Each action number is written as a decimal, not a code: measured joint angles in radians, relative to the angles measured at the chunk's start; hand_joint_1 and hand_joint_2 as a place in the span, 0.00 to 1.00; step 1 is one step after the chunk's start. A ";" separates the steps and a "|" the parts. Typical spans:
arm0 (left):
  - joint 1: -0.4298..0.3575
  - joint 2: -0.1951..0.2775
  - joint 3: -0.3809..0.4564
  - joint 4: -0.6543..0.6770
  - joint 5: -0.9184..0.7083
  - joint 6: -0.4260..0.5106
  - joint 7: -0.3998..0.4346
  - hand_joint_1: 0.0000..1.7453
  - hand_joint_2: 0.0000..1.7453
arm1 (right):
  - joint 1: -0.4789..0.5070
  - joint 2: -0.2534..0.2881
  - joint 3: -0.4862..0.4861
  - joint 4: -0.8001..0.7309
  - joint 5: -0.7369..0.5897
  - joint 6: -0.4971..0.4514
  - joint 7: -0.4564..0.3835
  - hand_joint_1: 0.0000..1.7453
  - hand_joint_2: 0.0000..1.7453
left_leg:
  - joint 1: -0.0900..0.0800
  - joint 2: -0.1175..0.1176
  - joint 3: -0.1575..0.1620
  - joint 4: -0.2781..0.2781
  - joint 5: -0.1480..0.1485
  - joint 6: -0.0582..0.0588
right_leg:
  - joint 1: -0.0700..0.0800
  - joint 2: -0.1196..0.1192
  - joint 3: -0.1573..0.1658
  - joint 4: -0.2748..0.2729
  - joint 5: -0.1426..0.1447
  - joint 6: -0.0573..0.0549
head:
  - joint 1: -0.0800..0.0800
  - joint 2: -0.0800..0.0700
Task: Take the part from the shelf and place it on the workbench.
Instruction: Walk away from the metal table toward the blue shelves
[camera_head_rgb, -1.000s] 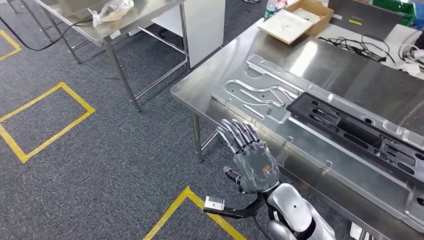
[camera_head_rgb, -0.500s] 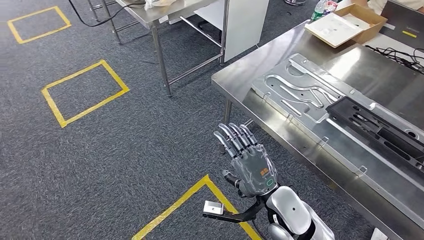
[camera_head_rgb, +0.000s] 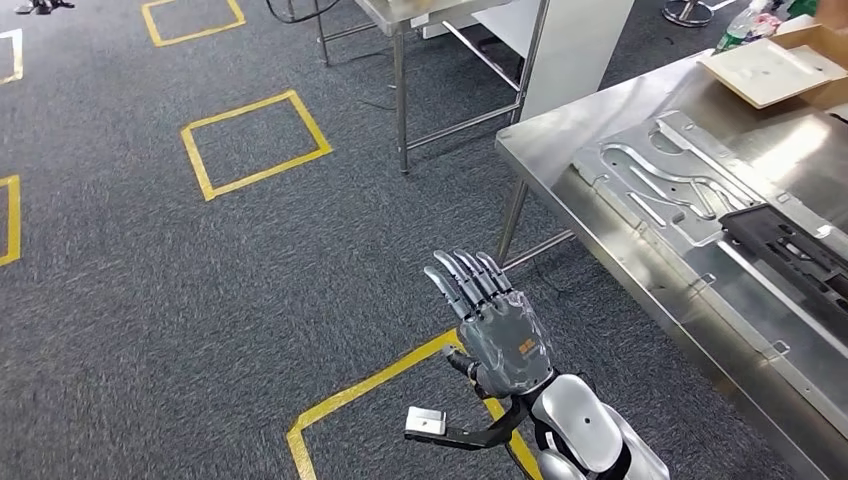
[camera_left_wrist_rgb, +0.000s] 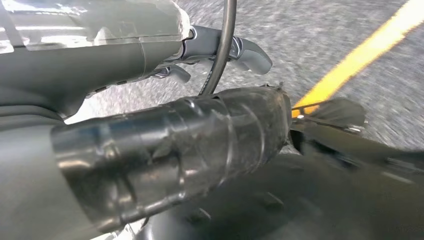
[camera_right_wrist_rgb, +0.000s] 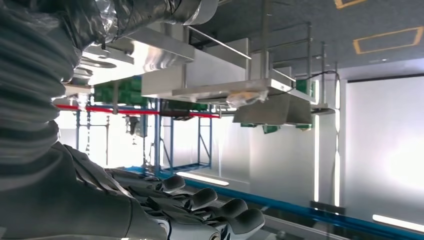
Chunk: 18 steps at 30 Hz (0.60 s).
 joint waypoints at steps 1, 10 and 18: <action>-0.001 -0.001 0.000 0.000 -0.001 0.000 0.000 0.00 0.00 | 0.000 -0.001 0.000 -0.003 -0.001 0.000 0.000 0.00 1.00 | -0.005 0.012 0.025 -0.045 -0.019 0.007 | 0.000 -0.012 -0.008 0.009 0.003 0.007 | 0.000 0.000; 0.001 0.001 0.003 -0.001 -0.011 0.003 -0.001 0.00 0.00 | 0.021 -0.013 0.012 -0.006 -0.010 0.003 -0.001 0.00 1.00 | -0.036 -0.075 -0.065 -0.071 0.056 0.086 | -0.009 0.108 -0.067 0.269 -0.199 0.028 | 0.002 0.000; 0.005 -0.008 0.016 -0.001 -0.017 0.003 -0.001 0.00 0.00 | 0.027 -0.016 0.015 -0.008 -0.016 0.004 -0.002 0.00 1.00 | -0.044 -0.174 -0.133 -0.079 0.146 0.066 | 0.027 0.178 0.158 -0.048 -0.106 -0.035 | 0.002 0.000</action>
